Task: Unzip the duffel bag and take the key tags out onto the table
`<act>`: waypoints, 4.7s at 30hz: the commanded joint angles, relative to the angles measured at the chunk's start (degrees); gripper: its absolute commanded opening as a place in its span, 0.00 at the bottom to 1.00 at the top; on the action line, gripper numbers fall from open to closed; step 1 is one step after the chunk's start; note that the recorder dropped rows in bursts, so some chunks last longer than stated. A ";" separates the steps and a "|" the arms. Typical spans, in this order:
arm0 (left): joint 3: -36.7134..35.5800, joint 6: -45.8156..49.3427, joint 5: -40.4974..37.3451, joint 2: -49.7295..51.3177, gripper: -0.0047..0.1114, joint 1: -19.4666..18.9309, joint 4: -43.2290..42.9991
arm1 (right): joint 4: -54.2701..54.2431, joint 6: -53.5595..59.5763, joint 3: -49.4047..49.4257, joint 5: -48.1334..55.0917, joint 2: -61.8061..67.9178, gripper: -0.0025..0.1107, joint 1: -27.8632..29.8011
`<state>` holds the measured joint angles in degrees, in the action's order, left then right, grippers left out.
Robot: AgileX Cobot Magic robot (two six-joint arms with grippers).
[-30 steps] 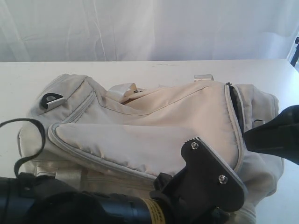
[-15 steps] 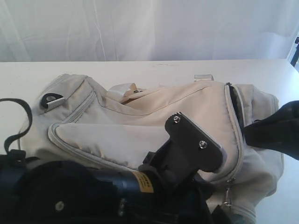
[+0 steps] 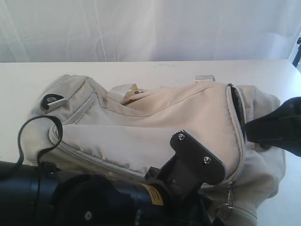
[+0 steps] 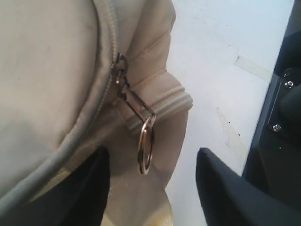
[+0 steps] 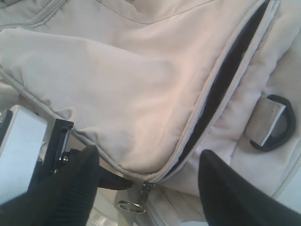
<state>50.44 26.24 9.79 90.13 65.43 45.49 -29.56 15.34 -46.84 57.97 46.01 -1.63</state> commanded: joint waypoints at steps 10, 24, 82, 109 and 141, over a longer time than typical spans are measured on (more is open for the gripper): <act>0.34 -0.97 2.64 0.88 0.55 -0.10 0.97 | -0.32 -0.22 -0.51 -0.86 -0.34 0.53 -0.17; 3.29 -2.06 0.70 4.19 0.28 -0.10 0.97 | -0.32 -0.22 -0.40 -0.59 -0.34 0.53 -0.17; 3.29 -0.69 -14.29 -8.41 0.04 -0.10 -1.10 | -8.05 7.54 2.23 0.01 19.43 0.19 -0.17; 3.29 -0.95 -27.48 -10.93 0.04 -6.45 -1.10 | -6.81 8.88 2.23 -1.07 19.40 0.02 -0.17; 3.29 -46.36 -57.97 -29.17 0.04 -8.88 -54.83 | -6.36 8.88 2.23 -1.32 19.40 0.02 -0.17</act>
<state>53.58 -17.35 -42.25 63.23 56.54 -6.01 -36.61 23.49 -44.79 56.42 65.36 -1.75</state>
